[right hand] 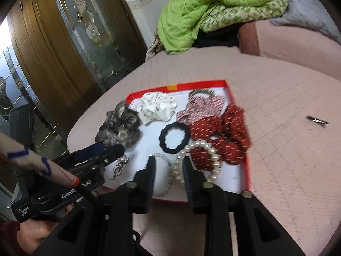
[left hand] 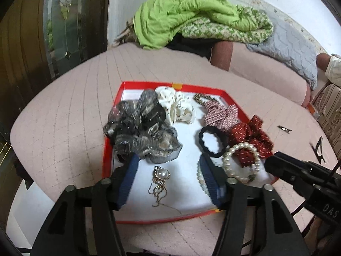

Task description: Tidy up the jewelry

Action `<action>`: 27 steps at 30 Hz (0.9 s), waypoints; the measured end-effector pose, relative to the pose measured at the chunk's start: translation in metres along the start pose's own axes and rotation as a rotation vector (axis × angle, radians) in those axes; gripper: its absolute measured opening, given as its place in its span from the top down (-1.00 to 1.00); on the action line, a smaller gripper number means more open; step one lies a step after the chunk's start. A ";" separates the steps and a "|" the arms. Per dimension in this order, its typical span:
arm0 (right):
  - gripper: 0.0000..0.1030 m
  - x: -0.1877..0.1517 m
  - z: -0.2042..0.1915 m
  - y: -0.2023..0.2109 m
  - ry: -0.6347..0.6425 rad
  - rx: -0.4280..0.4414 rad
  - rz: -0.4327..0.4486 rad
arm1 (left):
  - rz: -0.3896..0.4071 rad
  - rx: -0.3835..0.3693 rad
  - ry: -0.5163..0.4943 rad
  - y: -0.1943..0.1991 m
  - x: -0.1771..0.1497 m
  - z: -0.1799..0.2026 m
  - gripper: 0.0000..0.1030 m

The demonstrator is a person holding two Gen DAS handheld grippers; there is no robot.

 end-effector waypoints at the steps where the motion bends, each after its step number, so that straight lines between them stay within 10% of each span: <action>1: 0.27 0.001 0.001 0.007 0.004 -0.008 0.012 | 0.024 0.002 0.005 0.009 0.001 0.000 -0.38; 15: -0.40 -0.013 0.010 0.086 -0.011 -0.135 0.077 | 0.218 0.102 -0.043 0.107 -0.003 0.020 -0.94; 27: -0.67 -0.008 -0.011 0.127 0.010 -0.185 0.108 | 0.166 0.155 -0.131 0.132 0.007 0.044 -0.95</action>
Point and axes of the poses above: each gripper's, at about its wrist camera, not at the fingertips, and y roughly against the way its jaws point, z to its right, x to its top, the point moved 6 cm from there along -y, roughly the way its jaws point, and after that the axes turned 5 degrees about x, right-handed, at the moved point
